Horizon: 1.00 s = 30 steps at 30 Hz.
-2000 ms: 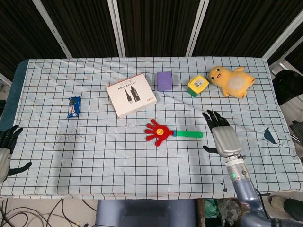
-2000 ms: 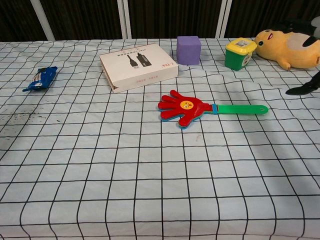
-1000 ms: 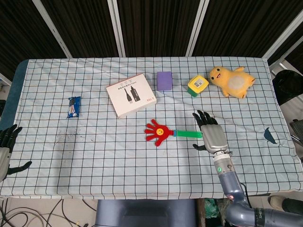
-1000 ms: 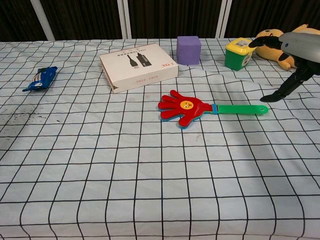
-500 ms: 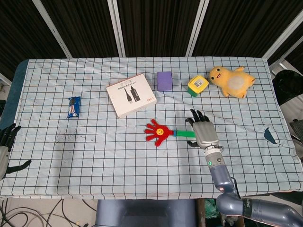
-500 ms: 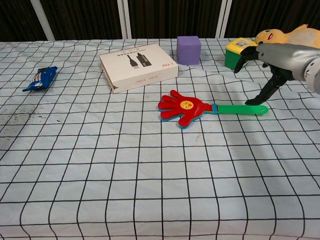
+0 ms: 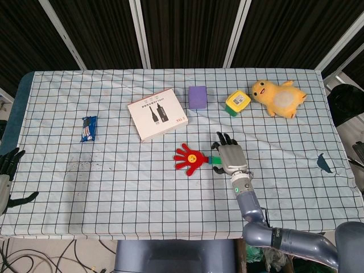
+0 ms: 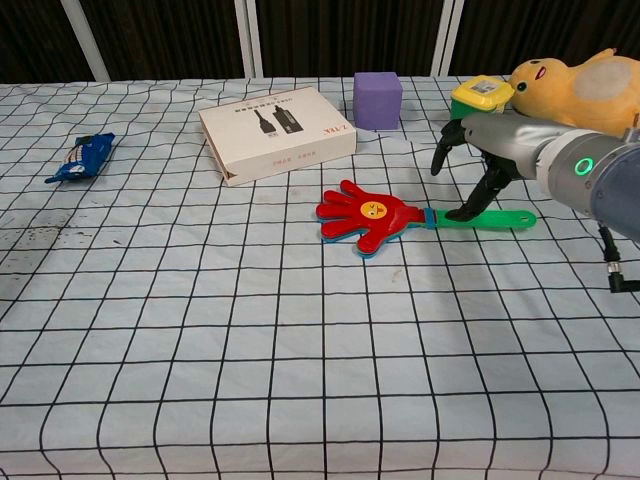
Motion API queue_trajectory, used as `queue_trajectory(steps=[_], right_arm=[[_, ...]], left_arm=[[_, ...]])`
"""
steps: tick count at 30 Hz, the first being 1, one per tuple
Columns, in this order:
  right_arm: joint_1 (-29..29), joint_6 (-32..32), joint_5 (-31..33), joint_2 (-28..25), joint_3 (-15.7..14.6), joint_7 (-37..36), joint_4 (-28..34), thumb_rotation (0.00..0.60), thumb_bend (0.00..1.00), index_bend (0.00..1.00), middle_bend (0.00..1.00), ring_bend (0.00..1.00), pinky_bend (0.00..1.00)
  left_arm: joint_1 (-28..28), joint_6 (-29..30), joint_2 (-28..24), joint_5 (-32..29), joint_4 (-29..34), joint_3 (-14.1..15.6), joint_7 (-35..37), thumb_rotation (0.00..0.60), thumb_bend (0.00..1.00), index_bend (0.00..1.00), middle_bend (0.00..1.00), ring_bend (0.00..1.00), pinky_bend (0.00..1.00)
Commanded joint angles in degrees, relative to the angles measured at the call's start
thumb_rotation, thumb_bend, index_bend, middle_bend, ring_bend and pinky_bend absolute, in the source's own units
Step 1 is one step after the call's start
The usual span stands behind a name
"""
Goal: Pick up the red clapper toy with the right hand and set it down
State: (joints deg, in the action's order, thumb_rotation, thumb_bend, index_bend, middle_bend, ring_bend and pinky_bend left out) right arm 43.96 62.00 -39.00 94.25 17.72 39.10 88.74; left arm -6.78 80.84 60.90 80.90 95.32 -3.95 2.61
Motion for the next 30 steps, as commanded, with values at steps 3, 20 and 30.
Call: queue_trajectory(steps=[3, 20, 30], right_arm=[[1.36, -1.34, 1.77, 1.93, 0.27, -0.96, -2.43, 0.6, 0.19, 0.34, 0.01, 0.0, 0.15], [4.06, -2.47, 5.8, 5.23, 0.72, -1.78, -7.29, 0.6, 0.19, 0.4, 0.03, 0.0, 0.15], [4.78, -3.32, 7.11, 6.12, 0.6, -2.47, -8.82, 0.6, 0.23, 0.41, 0.03, 0.0, 0.15]], left_arm=[[-0.05, -0.4, -0.24, -0.15, 0.27, 0.11, 0.28, 0.6, 0.0, 0.0, 0.0, 0.0, 0.0], [-0.21, -1.16, -0.76, -0.64, 1.01, 0.21, 0.67, 0.6, 0.0, 0.0, 0.0, 0.0, 0.0], [-0.28, -1.52, -0.99, -0.93, 1.25, 0.25, 0.78, 0.6, 0.0, 0.0, 0.0, 0.0, 0.0]])
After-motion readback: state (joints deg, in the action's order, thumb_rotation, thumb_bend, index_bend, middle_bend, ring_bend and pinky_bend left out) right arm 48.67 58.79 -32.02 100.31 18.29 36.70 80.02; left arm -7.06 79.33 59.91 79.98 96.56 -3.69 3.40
